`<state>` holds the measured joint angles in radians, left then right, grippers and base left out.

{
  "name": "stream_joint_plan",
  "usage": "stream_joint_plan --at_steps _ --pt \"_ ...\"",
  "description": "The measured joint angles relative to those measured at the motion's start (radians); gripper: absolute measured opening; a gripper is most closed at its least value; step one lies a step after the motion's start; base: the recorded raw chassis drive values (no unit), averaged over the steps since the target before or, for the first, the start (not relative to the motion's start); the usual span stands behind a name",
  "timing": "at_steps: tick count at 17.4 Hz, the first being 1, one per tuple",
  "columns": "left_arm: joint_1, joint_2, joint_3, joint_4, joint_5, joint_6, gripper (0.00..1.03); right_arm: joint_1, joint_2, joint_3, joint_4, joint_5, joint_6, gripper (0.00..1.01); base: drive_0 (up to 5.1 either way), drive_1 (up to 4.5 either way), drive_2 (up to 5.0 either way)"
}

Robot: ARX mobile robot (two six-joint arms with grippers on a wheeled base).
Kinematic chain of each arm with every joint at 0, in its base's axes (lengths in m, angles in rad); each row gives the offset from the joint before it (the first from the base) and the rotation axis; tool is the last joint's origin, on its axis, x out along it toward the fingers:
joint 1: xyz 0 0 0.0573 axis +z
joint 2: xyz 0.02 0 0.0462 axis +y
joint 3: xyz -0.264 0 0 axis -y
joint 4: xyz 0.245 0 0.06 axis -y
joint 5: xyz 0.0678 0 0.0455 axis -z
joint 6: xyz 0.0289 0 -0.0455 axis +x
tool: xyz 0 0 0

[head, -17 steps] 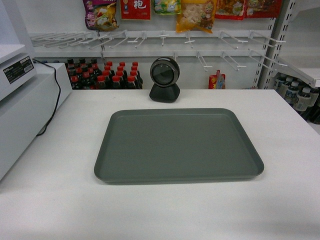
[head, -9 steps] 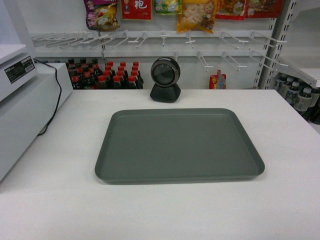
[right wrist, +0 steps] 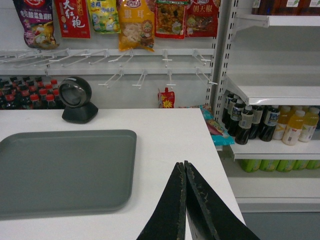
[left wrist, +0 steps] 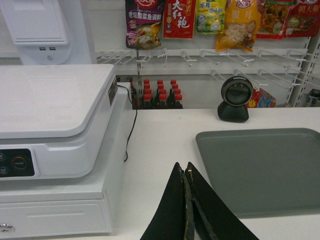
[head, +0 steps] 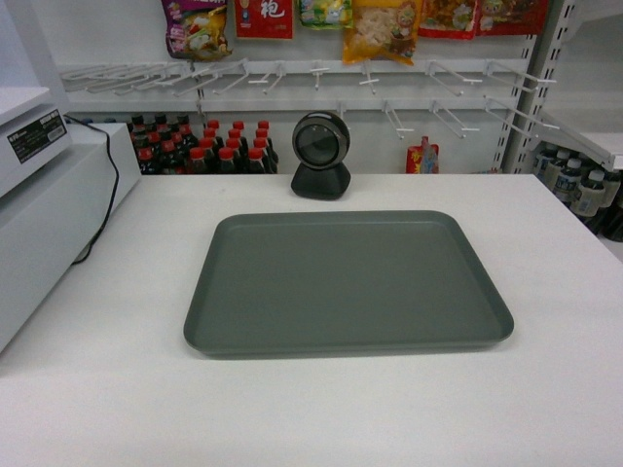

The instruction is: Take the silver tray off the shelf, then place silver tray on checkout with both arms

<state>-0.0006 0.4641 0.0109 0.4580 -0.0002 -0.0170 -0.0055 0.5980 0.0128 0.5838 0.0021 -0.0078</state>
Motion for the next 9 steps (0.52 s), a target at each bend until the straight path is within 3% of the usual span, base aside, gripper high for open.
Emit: stream_joint_plan --at_steps 9 --pt "0.0 -0.199 0.0 -0.19 0.0 0.0 0.01 0.0 -0.252 0.0 -0.237 0.0 0.0 0.02 0.0 0.0 0.0"
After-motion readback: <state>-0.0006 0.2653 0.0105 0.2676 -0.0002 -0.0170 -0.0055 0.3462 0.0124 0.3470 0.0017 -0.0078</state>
